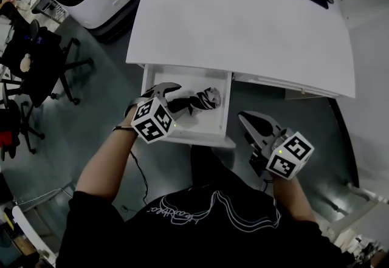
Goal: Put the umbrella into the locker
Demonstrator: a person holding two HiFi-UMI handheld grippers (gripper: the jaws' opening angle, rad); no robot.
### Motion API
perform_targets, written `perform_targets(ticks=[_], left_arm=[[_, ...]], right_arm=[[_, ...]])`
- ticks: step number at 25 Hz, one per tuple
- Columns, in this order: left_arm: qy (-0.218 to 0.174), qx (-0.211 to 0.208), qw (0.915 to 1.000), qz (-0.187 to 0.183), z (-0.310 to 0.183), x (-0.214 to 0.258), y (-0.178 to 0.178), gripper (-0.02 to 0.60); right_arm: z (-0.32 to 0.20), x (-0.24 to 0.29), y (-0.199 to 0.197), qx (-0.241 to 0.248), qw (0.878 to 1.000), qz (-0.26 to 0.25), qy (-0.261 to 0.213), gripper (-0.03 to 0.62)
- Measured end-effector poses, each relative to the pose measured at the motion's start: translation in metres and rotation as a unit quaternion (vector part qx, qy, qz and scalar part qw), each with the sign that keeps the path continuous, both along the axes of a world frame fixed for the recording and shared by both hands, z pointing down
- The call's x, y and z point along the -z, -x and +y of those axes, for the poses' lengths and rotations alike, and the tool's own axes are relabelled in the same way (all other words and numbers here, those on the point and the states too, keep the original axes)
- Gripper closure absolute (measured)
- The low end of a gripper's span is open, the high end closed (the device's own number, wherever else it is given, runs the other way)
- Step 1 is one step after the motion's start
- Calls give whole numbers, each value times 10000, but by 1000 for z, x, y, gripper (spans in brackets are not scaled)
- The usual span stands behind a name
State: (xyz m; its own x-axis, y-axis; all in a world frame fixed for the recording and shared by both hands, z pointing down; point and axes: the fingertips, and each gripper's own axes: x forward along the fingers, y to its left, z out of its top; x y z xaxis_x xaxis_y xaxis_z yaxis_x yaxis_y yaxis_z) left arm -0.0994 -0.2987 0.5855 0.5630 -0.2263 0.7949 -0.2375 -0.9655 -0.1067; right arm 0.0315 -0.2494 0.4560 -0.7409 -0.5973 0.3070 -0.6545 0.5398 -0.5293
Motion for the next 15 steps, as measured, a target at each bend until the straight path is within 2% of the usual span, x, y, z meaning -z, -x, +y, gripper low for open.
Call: perform_targets(ticks=[3,5,6,9,11,13,15], left_arm=[[-195,612,9963,575,11,55,-1,403],[-124,986,9880,1179,22,92,-2,433],[-62,1163,9809,1559,27,113,-2,452],[29,1714,9488,2652,44,172,2,541],[156,1990,9253,3226,59,206,4,561],[374,2211,9031,3663,79,233,0,568],[449,2316,8906,3887,99,254,-6,572]], right_arm=[[8,27,0,11,9996,-4,-271,589],[13,46,3,14,9990,-117,-428,589],[17,54,5,24,9986,-160,-501,589],[30,81,10,49,9969,-245,-742,589],[41,101,12,90,9951,-256,-955,589],[55,123,15,181,9925,-229,-1186,589],[72,141,19,247,9909,-241,-1298,589]])
